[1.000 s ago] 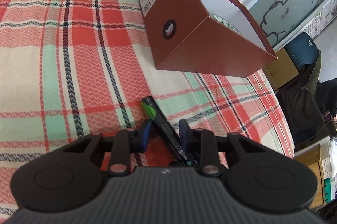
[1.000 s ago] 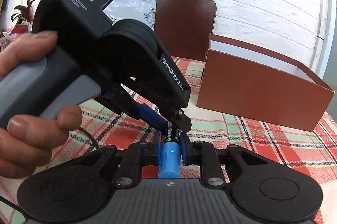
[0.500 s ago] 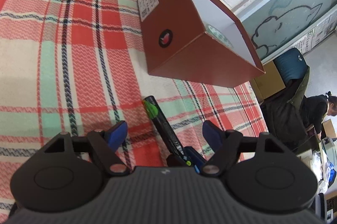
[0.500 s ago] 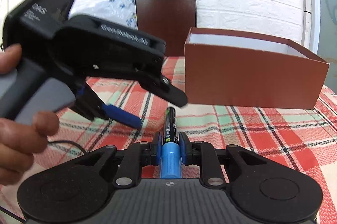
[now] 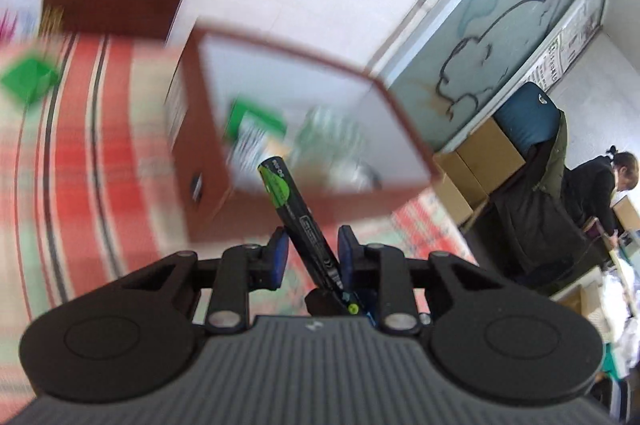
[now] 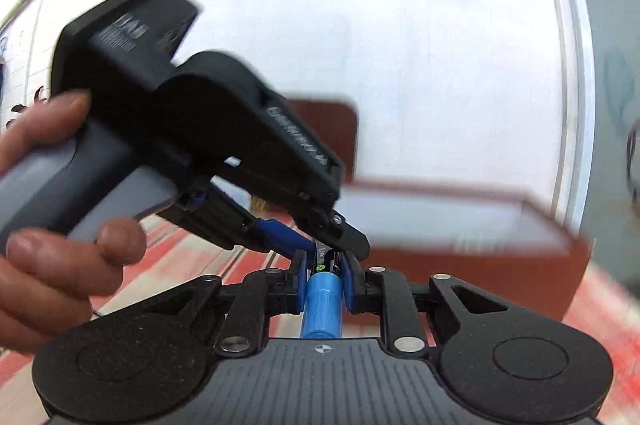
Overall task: Organize objects
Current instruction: 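Carry the marker into the brown box with the left tool and open it, then withdraw both tools from the brown box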
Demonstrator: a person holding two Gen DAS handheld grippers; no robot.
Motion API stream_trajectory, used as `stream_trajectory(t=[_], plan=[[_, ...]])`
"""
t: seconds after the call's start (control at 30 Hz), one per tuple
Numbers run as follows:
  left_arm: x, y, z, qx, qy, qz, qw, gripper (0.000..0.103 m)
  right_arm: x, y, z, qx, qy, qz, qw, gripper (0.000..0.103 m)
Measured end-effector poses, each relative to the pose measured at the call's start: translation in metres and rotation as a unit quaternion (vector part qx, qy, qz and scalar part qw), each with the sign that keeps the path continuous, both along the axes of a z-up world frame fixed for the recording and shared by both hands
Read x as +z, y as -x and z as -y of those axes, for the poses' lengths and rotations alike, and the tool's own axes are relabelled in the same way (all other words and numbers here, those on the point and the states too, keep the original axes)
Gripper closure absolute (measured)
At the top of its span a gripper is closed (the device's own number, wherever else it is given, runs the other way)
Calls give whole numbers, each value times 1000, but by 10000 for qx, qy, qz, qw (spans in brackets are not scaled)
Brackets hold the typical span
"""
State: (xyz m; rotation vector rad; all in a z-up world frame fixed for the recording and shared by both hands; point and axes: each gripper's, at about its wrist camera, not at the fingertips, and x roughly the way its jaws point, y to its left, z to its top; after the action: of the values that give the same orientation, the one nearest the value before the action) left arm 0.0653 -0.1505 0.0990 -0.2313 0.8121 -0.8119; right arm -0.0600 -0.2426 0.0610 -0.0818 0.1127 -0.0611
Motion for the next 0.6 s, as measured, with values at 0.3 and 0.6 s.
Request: stream_trajectory(t=[0.3, 0.6], plan=[[36, -63, 89, 292, -489, 907, 9942, 60, 8, -99, 79, -461, -8, -87, 9989, 84], [24, -15, 17, 1059, -1198, 1705, 9723, 40, -27, -112, 91, -1290, -305, 69, 9912, 53]])
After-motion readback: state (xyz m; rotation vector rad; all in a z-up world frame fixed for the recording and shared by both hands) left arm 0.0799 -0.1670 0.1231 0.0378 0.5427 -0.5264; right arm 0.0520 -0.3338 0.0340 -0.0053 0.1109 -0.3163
